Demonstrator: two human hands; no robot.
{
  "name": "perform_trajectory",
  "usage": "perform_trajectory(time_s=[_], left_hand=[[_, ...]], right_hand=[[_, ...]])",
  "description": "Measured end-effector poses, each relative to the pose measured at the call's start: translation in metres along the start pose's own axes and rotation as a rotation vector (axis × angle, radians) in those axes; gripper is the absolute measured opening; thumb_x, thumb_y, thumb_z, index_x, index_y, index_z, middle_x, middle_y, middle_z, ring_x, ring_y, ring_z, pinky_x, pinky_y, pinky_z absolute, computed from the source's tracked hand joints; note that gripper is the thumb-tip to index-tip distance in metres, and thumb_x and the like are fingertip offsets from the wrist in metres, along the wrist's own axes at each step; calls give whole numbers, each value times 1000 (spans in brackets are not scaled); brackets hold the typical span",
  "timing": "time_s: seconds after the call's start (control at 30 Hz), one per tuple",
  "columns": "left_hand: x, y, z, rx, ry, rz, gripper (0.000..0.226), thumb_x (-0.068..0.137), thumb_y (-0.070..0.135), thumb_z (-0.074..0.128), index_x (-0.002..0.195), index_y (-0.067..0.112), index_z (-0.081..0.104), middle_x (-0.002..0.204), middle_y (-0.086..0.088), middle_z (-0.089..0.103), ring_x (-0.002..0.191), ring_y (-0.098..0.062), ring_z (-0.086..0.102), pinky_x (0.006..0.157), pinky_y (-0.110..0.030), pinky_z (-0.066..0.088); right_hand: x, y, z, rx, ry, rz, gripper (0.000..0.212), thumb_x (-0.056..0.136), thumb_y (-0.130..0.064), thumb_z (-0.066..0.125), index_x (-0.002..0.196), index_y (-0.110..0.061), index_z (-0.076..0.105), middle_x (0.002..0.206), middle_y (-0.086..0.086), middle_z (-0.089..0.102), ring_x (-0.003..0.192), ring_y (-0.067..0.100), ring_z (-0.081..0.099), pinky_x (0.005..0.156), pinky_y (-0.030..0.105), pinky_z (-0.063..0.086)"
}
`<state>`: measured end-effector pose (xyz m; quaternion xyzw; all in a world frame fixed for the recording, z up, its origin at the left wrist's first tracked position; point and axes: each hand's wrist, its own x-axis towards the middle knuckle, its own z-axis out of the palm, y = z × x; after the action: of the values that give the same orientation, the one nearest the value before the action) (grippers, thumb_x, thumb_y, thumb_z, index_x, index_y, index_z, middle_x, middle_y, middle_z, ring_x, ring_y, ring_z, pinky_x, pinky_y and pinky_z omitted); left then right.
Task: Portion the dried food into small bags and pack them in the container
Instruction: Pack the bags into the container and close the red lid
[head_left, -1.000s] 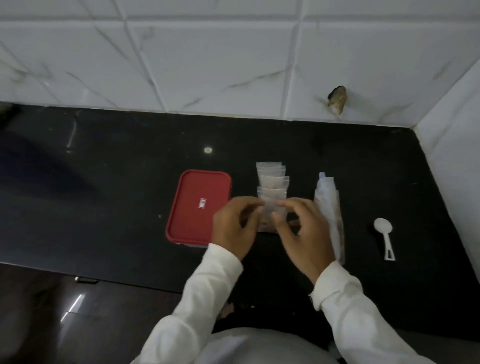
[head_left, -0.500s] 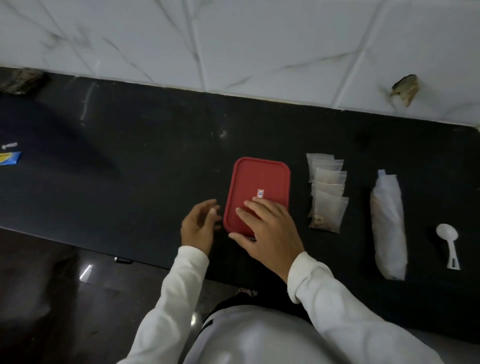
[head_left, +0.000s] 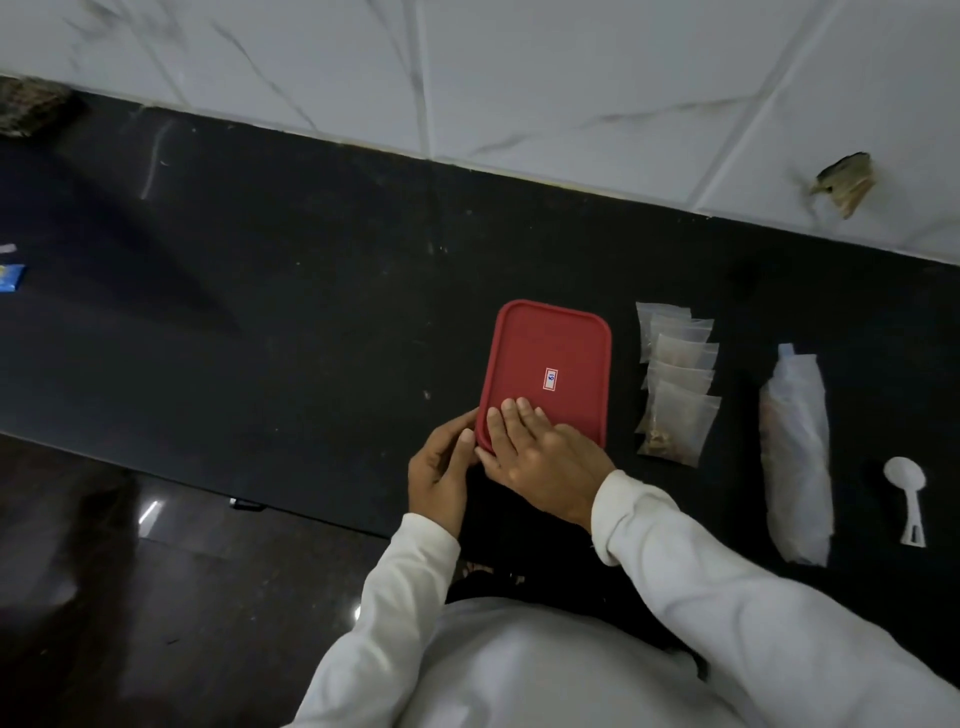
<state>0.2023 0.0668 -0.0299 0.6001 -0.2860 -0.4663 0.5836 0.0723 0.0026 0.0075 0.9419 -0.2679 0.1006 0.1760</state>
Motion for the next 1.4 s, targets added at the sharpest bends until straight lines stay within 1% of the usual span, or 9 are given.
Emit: perform_trajectory(time_s=[0.27, 0.4, 0.57, 0.67, 0.8, 1.03, 1.13, 1.23, 1.4], left_hand=[[0, 2, 9, 10, 16, -9, 25, 97, 10, 56, 120, 14, 67, 123, -10, 67, 117, -18, 64, 100, -33, 51], [-4, 5, 21, 177, -37, 105, 41, 100, 25, 47, 141, 24, 51, 141, -2, 57, 131, -14, 54, 108, -24, 42], [6, 10, 22, 457, -60, 97, 50, 100, 12, 43, 150, 22, 41, 129, -6, 65, 114, -16, 64, 95, -10, 44], [8, 15, 19, 610, -84, 119, 58, 95, 14, 37, 152, 16, 37, 135, -9, 61, 116, -19, 62, 91, -5, 39], [8, 20, 21, 631, -68, 84, 57, 98, 5, 38, 154, 19, 33, 129, -14, 63, 108, -23, 63, 90, -12, 40], [8, 21, 20, 652, -98, 67, 54, 102, 7, 38, 155, 20, 30, 130, -6, 59, 107, -8, 53, 80, 8, 31], [5, 25, 20, 639, -102, 89, 52, 103, 8, 39, 154, 18, 31, 144, -5, 52, 124, -9, 50, 92, 7, 28], [2, 42, 23, 556, 6, 183, 46, 105, 22, 45, 150, 16, 39, 151, 1, 45, 141, -8, 38, 114, -18, 30], [19, 109, 34, -96, 11, -60, 41, 106, 29, 43, 144, 13, 48, 133, -7, 64, 118, -14, 64, 100, -33, 53]], right_hand=[[6, 12, -2, -77, 80, -251, 64, 107, -15, 11, 103, 2, 73, 95, 23, 73, 82, 33, 73, 60, 36, 61], [5, 15, -3, -24, 93, -229, 59, 108, -18, 16, 106, 1, 72, 99, 22, 73, 87, 32, 73, 62, 36, 62], [2, 22, -13, 122, 160, -30, 39, 104, -25, 43, 100, 2, 71, 96, 19, 74, 79, 26, 74, 52, 33, 59], [6, 38, -32, 197, 225, 41, 40, 104, -25, 41, 99, 1, 71, 88, 16, 74, 67, 22, 73, 51, 32, 58], [29, 72, -70, 364, 292, 236, 31, 101, -23, 49, 95, -1, 69, 63, 4, 62, 46, 11, 55, 44, 19, 44], [43, 139, -101, 279, 569, 617, 32, 101, -21, 51, 77, -5, 66, 52, 2, 53, 41, 15, 46, 47, 22, 32], [40, 153, -106, 444, 683, 862, 43, 104, -25, 45, 64, -10, 53, 47, -6, 39, 39, 6, 36, 45, 19, 29], [38, 144, -113, 661, 783, 1049, 44, 103, -26, 44, 59, -17, 45, 48, -12, 35, 40, 4, 35, 48, 10, 26], [37, 96, -104, 1518, 741, 1342, 34, 103, -25, 45, 85, -1, 60, 78, 7, 62, 74, 19, 62, 69, 32, 54]])
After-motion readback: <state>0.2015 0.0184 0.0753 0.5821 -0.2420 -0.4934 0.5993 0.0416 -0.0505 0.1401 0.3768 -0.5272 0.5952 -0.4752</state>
